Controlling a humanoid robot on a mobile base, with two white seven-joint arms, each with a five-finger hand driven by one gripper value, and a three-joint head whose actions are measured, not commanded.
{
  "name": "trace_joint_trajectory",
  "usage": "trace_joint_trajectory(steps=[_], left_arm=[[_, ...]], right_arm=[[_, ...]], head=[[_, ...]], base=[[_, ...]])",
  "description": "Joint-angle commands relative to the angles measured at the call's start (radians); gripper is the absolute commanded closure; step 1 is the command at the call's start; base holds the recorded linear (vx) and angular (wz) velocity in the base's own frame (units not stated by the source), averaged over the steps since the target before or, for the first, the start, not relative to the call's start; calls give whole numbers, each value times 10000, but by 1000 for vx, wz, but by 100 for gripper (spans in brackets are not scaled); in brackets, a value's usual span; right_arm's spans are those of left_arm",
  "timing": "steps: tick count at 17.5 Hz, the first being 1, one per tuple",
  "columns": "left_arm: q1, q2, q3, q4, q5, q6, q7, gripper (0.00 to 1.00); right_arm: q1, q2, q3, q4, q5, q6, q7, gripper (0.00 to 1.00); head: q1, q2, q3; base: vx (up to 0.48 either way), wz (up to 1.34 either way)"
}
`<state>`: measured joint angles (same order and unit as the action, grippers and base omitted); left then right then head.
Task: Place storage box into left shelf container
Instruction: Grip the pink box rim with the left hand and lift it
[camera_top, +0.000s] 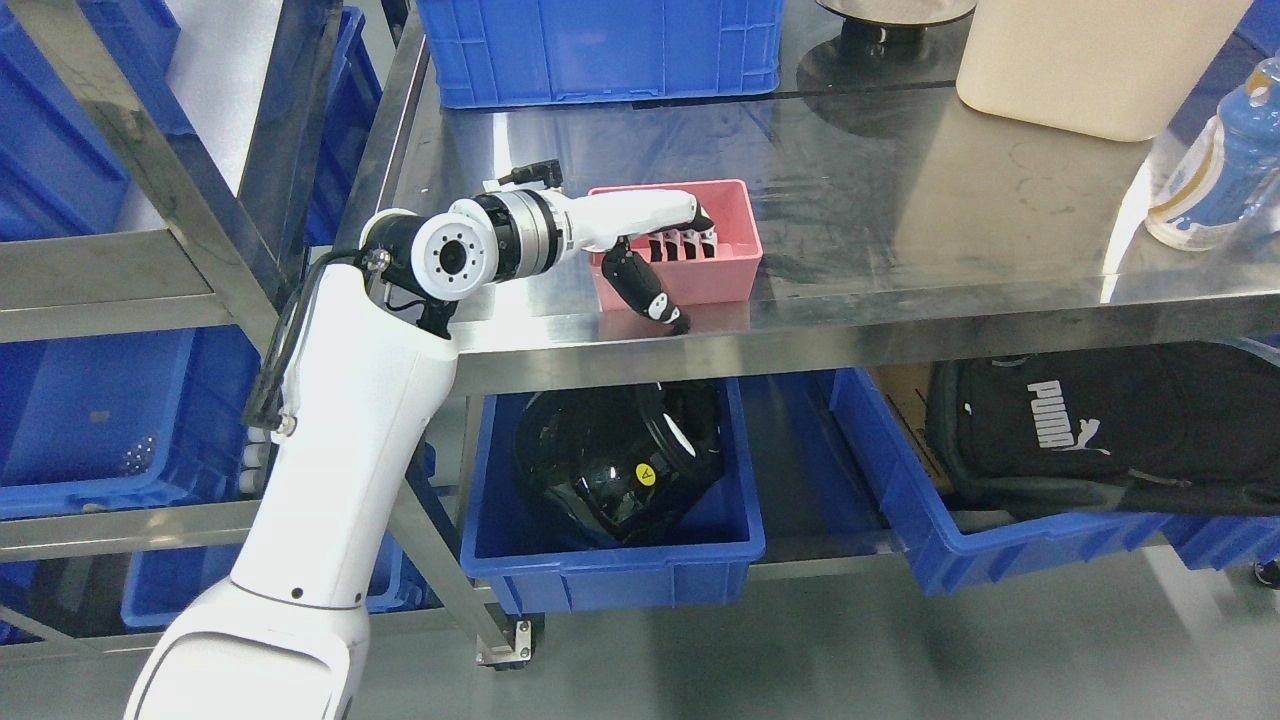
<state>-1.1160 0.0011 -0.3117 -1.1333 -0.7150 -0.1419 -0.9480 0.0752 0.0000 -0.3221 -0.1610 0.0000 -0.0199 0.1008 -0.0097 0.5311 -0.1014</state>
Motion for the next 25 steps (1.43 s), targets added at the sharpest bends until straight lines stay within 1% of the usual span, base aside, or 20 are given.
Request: trace_joint_trajectory(steps=[1,3,7,14,19,22,25], left_arm=[[39,164,1091,-19,-45,-528,277,100],[9,164,1107,-65,-45,-956,292,100],[-7,164,1368,-233,-60,-1494,383,100],[-68,164,1751,-616,-60,-2140,537,100],[8,326,2670,-1688,-45,-3135,553,100],[253,358,3483,-2563,-29,-3948,522,100],[590,312,3822,-3345,1,-4150,522,100]], right_arm=[[0,-175,0,0,77,0,3410,0],[0,-175,0,0,77,0,3410,0],[0,-175,0,0,77,0,3410,0],[0,-175,0,0,77,0,3410,0],[0,-175,0,0,77,0,3410,0],[0,-175,0,0,77,0,3410,0],[0,-175,0,0,77,0,3410,0]], head=[[0,0,0],[0,0,0],[0,0,0],[0,0,0],[0,0,0],[0,0,0],[0,0,0]], base=[[-17,-41],[-10,-45],[7,3],[1,19],[0,0],[0,0],[0,0]])
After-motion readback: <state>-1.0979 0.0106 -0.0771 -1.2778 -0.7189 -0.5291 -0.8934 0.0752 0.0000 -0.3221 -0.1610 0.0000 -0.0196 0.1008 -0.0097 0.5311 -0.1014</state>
